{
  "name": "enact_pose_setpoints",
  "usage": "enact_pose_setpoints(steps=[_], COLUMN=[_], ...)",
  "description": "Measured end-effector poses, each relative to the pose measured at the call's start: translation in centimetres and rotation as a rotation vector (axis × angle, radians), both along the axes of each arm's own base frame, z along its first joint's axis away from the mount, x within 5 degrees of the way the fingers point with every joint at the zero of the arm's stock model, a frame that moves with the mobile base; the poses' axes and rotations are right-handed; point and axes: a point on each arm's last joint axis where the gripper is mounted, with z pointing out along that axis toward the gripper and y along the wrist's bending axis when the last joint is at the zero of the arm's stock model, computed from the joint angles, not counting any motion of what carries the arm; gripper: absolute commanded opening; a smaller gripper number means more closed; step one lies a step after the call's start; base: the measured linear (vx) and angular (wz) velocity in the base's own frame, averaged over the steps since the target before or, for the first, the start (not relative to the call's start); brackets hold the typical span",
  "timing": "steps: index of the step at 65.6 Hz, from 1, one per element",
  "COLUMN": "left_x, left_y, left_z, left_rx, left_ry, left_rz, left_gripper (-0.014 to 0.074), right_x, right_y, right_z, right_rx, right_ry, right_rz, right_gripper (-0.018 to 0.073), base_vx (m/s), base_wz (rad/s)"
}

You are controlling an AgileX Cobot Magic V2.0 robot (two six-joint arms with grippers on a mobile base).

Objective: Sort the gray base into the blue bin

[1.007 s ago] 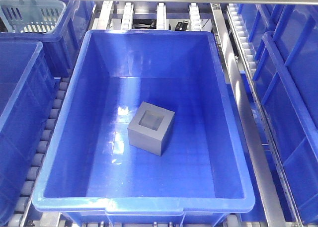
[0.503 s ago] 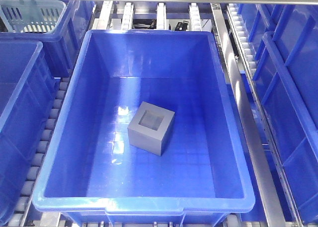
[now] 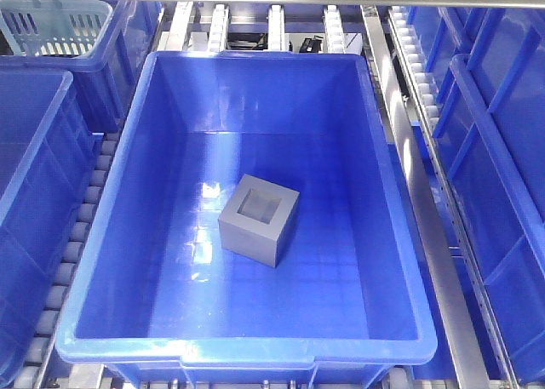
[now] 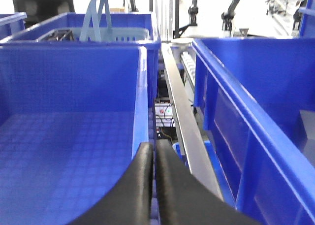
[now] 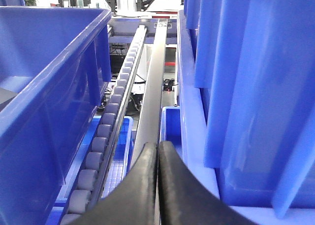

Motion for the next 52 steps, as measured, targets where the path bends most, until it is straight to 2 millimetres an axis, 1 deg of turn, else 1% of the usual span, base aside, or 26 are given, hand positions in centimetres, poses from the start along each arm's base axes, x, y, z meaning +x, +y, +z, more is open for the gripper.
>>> enact_pose_setpoints(steps=[52], left_x=[0.00], left_y=[0.01], left_z=[-0.17], left_rx=[0.001], left_ry=[0.019], left_rz=[0.001], left_gripper=[-0.0006], right_x=[0.00], right_y=[0.00], right_z=[0.00], right_rx=[0.000], right_ry=[0.000], right_rz=[0.000], right_gripper=[-0.0009], base_vx=[0.00], base_wz=[0.00])
